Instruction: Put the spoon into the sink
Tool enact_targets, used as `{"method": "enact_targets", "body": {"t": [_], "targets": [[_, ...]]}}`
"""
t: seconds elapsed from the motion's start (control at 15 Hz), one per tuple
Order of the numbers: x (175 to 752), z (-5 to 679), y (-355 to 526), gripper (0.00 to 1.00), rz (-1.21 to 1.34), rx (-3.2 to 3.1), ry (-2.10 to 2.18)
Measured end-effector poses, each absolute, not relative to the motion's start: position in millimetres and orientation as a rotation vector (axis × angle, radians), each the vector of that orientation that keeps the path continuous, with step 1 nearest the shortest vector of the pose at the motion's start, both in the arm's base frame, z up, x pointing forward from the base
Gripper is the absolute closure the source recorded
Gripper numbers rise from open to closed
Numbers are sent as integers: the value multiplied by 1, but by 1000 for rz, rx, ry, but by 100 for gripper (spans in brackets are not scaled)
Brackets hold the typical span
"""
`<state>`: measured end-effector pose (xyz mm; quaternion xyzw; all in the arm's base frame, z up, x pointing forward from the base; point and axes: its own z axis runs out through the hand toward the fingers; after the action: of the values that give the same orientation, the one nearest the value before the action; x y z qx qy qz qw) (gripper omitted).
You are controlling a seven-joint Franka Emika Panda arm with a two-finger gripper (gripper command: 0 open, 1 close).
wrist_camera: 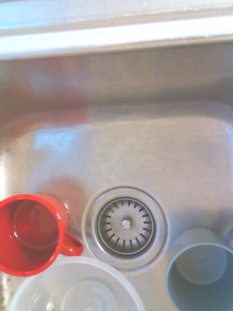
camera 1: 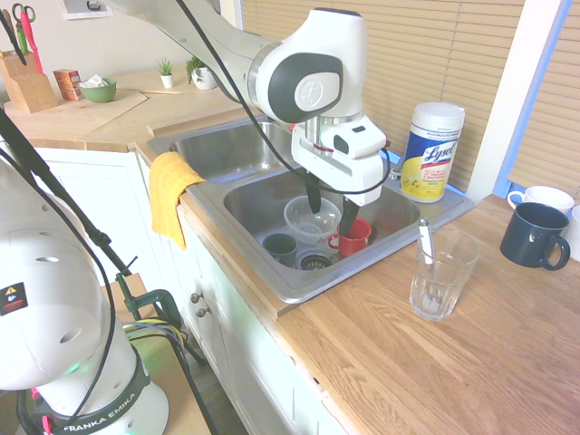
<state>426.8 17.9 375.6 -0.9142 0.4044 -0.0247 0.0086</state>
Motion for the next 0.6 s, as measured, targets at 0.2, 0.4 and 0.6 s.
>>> {"method": "enact_targets", "body": {"t": [0.2, 0.4, 0.6], "targets": [[429, 376, 18, 0, -98, -2849, 1262], [435, 384, 16, 0, -199, -2819, 1249], [438, 401, 16, 0, -298, -2780, 1213]]}}
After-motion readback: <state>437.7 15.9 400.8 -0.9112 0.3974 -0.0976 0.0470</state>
